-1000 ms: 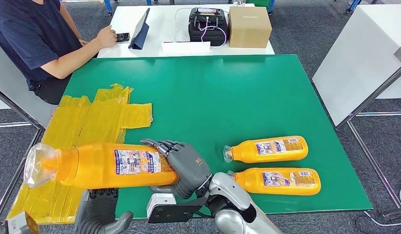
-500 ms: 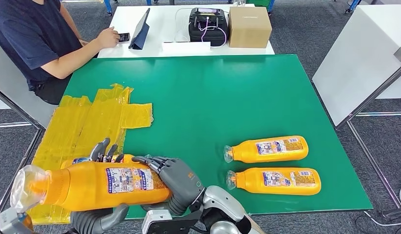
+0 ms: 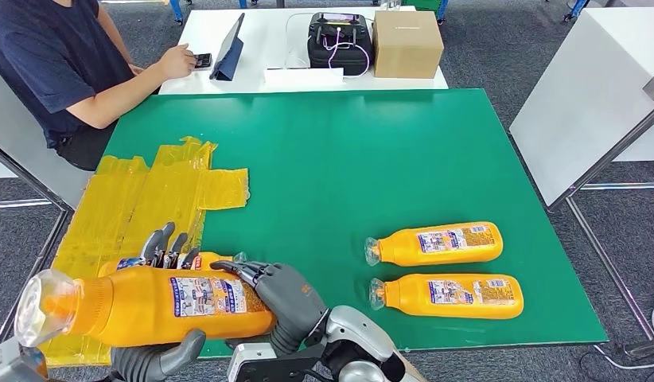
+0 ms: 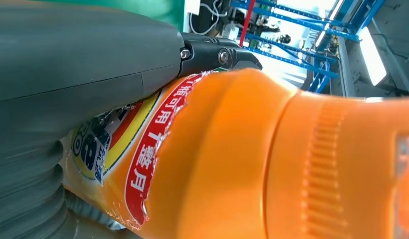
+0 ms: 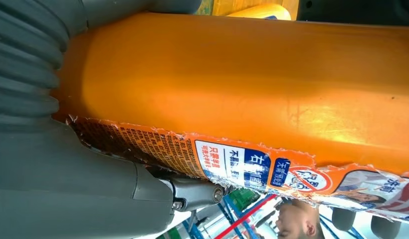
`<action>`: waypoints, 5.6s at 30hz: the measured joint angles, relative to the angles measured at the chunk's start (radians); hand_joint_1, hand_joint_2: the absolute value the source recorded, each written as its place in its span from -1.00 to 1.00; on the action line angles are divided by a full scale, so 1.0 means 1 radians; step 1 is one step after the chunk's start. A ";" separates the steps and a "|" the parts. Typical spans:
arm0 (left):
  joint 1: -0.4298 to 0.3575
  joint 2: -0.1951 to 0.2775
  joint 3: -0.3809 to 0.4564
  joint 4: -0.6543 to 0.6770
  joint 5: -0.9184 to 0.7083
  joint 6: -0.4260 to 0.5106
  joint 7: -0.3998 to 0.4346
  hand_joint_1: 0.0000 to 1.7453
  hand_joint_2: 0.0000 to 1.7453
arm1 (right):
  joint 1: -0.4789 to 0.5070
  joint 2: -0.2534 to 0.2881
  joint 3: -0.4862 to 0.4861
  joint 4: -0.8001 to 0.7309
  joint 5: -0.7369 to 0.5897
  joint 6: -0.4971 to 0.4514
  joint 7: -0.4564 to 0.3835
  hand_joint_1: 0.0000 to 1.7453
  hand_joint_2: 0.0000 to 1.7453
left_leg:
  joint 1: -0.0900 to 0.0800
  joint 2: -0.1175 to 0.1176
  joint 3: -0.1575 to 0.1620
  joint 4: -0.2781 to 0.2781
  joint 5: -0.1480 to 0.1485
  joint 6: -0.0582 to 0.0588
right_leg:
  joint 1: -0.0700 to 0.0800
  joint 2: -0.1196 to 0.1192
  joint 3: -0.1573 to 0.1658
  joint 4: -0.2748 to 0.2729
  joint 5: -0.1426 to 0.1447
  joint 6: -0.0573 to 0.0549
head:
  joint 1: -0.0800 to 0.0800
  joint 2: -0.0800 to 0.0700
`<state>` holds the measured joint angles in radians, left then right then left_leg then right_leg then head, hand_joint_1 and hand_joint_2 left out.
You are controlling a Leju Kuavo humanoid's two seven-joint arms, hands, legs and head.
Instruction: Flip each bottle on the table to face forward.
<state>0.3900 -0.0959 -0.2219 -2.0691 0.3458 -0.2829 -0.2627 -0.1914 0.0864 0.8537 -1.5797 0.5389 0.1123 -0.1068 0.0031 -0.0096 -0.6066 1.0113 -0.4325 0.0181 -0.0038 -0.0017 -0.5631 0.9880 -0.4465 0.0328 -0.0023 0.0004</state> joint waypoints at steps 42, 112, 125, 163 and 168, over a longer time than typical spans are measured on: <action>0.008 0.014 0.155 -0.017 -0.769 0.232 -0.073 1.00 1.00 | 0.105 -0.086 -0.102 -0.110 0.086 -0.095 0.043 -1.00 -1.00 | 0.000 0.000 0.000 0.000 0.000 0.000 | 0.000 0.000 0.000 0.000 0.000 0.000 | 0.000 0.000; -0.852 0.188 0.165 1.117 -1.713 0.338 0.339 -1.00 -1.00 | 0.442 -0.324 -0.373 -0.424 0.104 -0.198 0.012 -1.00 -1.00 | 0.000 0.000 0.000 0.000 0.000 0.000 | 0.000 -0.001 0.000 0.000 0.000 0.000 | 0.000 0.000; -0.566 0.040 0.243 0.527 -1.111 0.338 0.146 -1.00 -1.00 | 0.539 -0.363 -0.351 -0.458 0.186 -0.297 0.137 -1.00 1.00 | -0.002 0.001 -0.002 0.000 -0.002 0.001 | -0.003 0.000 -0.002 0.000 0.000 0.001 | 0.000 0.000; -0.174 -0.026 0.405 0.182 -0.433 0.110 0.000 -1.00 1.00 | 0.550 -0.508 -0.776 -0.366 0.218 -0.052 0.209 -1.00 1.00 | -0.002 0.000 0.000 0.000 -0.002 0.002 | -0.003 0.000 0.000 0.000 0.000 0.001 | 0.000 0.000; -0.157 -0.026 0.412 0.169 -0.425 0.088 -0.007 -1.00 1.00 | 0.524 -0.510 -0.827 -0.324 0.211 -0.001 0.206 -1.00 1.00 | -0.002 0.000 0.000 0.000 -0.002 0.002 | -0.003 0.000 0.000 0.000 0.000 0.001 | 0.000 0.000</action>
<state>0.2327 -0.1220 0.1904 -1.9006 -0.0793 -0.1950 -0.2696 0.3331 -0.4231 0.0269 -1.9039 0.7502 0.1114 0.0989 0.0013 -0.0098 -0.6068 1.0115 -0.4341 0.0197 -0.0066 -0.0018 -0.5627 0.9875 -0.4466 0.0337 -0.0026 0.0004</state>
